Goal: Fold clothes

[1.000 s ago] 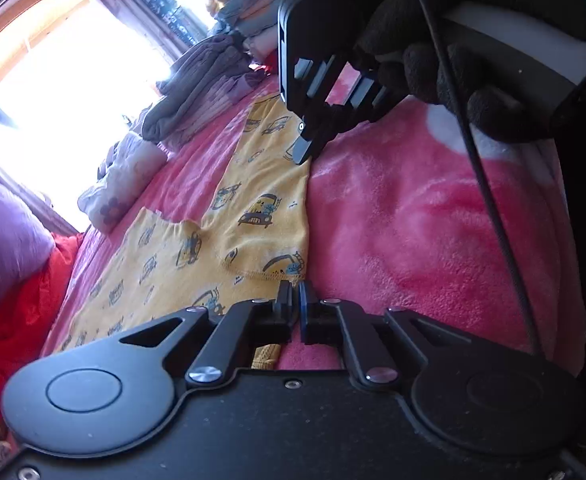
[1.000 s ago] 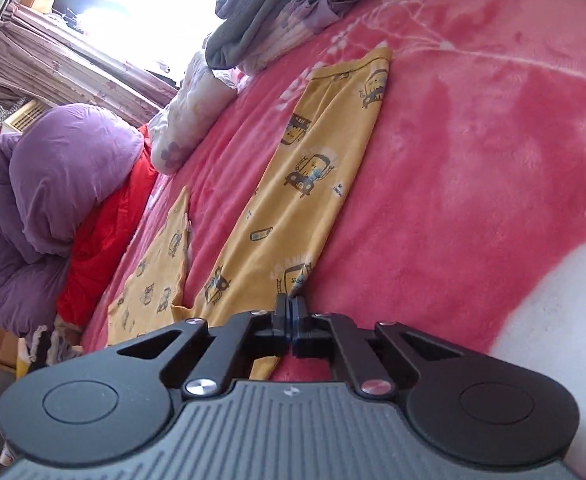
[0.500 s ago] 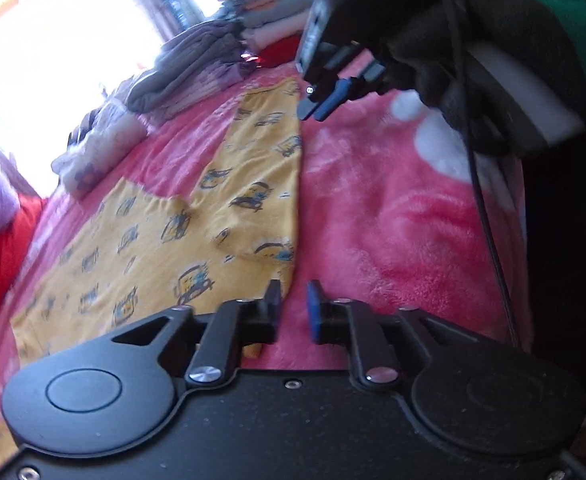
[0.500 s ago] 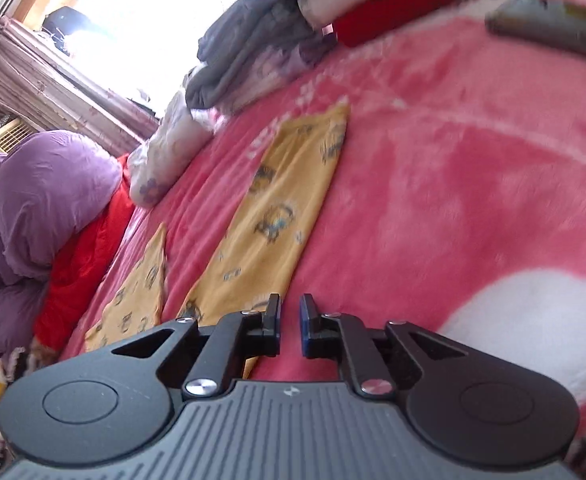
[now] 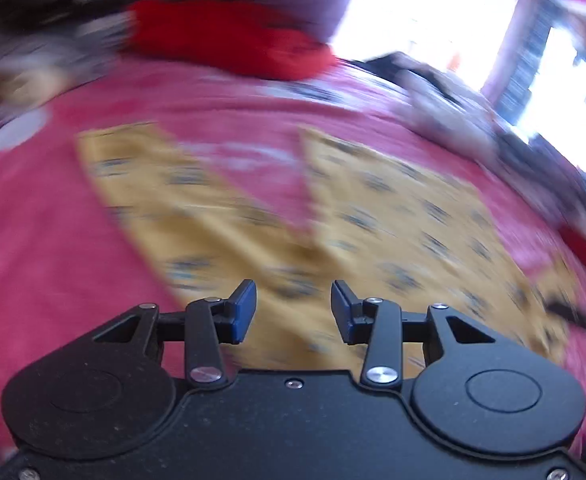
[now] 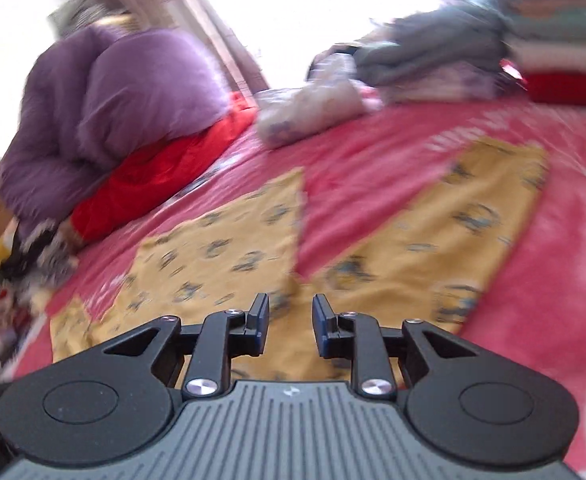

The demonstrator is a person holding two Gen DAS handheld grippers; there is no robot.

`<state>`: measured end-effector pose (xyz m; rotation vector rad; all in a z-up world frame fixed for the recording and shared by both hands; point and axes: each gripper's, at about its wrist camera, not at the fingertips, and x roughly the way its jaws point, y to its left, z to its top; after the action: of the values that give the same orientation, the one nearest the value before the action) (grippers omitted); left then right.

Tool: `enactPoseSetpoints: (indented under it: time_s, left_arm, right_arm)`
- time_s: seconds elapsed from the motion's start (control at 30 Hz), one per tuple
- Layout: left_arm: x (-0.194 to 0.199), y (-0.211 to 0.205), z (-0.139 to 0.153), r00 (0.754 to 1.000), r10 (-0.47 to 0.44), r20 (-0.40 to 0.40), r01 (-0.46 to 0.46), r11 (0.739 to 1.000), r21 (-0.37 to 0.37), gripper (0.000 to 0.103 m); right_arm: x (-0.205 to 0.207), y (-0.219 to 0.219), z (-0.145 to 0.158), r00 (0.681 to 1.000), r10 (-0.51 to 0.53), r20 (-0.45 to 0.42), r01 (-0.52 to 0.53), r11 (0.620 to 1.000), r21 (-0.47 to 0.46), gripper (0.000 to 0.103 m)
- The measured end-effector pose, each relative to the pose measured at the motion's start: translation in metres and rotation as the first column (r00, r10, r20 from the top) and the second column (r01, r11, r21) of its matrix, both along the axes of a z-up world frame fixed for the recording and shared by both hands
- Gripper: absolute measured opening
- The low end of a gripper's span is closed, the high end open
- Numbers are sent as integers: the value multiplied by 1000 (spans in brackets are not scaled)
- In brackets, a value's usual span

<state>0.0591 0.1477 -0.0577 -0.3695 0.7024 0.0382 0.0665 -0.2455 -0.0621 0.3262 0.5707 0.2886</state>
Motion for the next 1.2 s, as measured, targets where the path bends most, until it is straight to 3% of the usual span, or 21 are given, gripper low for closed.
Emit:
enactPoseSetpoints:
  time_s: [0.1,0.2,0.3,0.4,0.53,0.7,0.73,0.77,0.8,0.83,0.87,0.93,1.1,1.2]
  left_arm:
    - [10,57,-2,993,116,-27,-118,991,-63,40]
    - [23,98,-8,984,174,-43,-177,979,-99,40]
    - [35,123,-14,980,194,-53,-200,962,-183,40]
    - [47,137,-17,977,205,-53,-211,949,-233,40]
    - [62,151,-20,974,219,-55,-226,937,-268,40]
    - [76,165,-27,970,237,-51,-241,918,-315,36]
    - [78,166,-27,968,247,-51,-250,918,-308,33]
    - [79,167,-28,965,258,-52,-262,920,-293,24]
    - [81,167,-29,962,270,-53,-274,921,-277,7]
    - [83,168,-30,958,281,-53,-285,922,-261,2]
    - [83,169,-31,957,286,-50,-289,924,-251,1]
    - [81,170,-27,950,312,-30,-310,920,-240,1]
    - [78,171,-26,941,336,-37,-336,917,-216,1]
    - [80,170,-24,943,327,-56,-332,922,-200,8]
  right_arm:
    - [-18,60,8,973,214,88,-192,959,-209,26]
    - [-49,125,9,888,444,120,-358,832,-425,25]
    - [-80,183,5,801,585,125,-408,687,-602,24]
    - [-98,233,-4,750,655,96,-400,565,-722,24]
    - [-110,280,-22,721,690,67,-329,425,-843,25]
    - [-104,312,-35,715,699,13,-296,319,-900,26]
    - [-100,317,-37,716,698,5,-295,309,-904,26]
    - [-96,319,-37,721,693,-12,-322,319,-891,25]
    - [-91,320,-35,727,686,-34,-360,338,-869,25]
    - [-86,321,-33,731,680,-56,-397,357,-845,11]
    - [-82,322,-32,734,674,-78,-433,376,-819,4]
    - [-77,318,-26,742,666,-82,-463,419,-781,4]
    - [-78,307,-26,739,670,-70,-484,456,-747,4]
    - [-77,304,-26,744,665,-61,-487,478,-731,4]
